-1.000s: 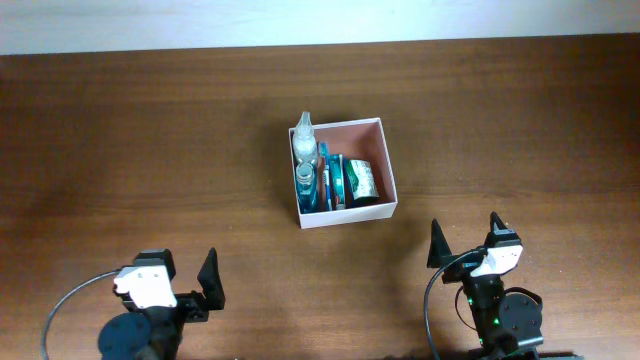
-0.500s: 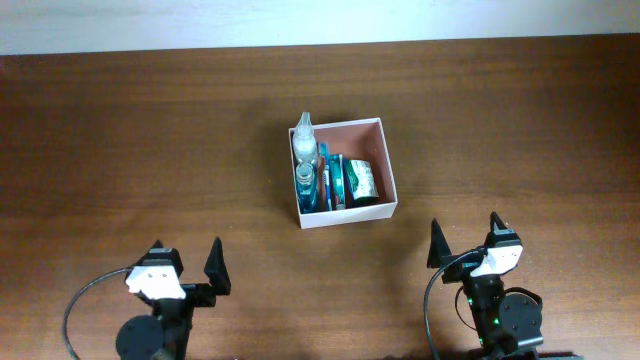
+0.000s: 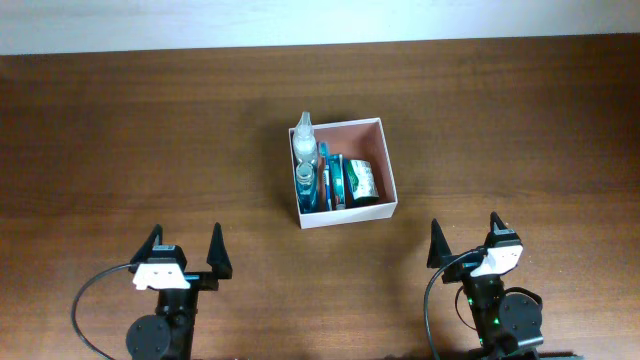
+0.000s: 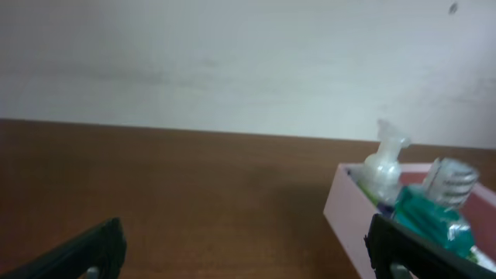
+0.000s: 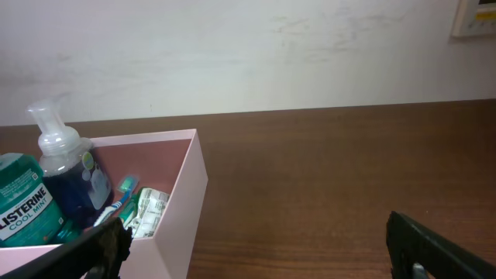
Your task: Pack container
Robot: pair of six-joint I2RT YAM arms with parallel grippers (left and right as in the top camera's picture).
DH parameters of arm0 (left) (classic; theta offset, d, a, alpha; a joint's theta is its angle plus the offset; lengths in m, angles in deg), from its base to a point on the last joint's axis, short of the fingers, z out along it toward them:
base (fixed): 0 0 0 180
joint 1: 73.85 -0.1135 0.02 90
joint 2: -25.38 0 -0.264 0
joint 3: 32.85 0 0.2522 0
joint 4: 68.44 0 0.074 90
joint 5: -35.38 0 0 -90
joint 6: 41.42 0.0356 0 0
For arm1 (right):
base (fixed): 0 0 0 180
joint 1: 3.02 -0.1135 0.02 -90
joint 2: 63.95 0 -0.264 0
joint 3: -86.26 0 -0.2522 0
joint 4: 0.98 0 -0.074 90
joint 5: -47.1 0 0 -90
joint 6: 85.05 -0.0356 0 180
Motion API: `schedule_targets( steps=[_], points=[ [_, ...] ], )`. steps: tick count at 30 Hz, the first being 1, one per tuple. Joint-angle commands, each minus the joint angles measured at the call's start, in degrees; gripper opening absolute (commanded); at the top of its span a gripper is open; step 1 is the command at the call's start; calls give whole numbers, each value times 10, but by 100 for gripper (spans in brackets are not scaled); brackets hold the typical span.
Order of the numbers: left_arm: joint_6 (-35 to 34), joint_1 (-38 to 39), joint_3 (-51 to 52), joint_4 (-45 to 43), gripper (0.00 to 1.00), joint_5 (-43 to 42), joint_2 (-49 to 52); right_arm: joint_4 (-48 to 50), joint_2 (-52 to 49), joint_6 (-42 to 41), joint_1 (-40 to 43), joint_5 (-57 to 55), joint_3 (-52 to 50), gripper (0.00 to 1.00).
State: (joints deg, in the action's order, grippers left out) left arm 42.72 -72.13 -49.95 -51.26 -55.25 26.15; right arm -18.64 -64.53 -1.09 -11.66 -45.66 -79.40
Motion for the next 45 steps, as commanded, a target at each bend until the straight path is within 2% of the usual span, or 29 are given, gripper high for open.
schedule_targets(
  steps=[1,9,45],
  points=[
    [17,-10,24,-4,99,0,-5,-5,3,0,5,-3,-3,98],
    [38,-19,29,11,99,0,-5,-5,3,0,5,-3,-3,98],
    [38,-19,28,11,99,-4,-5,-5,3,0,5,-3,-3,98]
  ],
)
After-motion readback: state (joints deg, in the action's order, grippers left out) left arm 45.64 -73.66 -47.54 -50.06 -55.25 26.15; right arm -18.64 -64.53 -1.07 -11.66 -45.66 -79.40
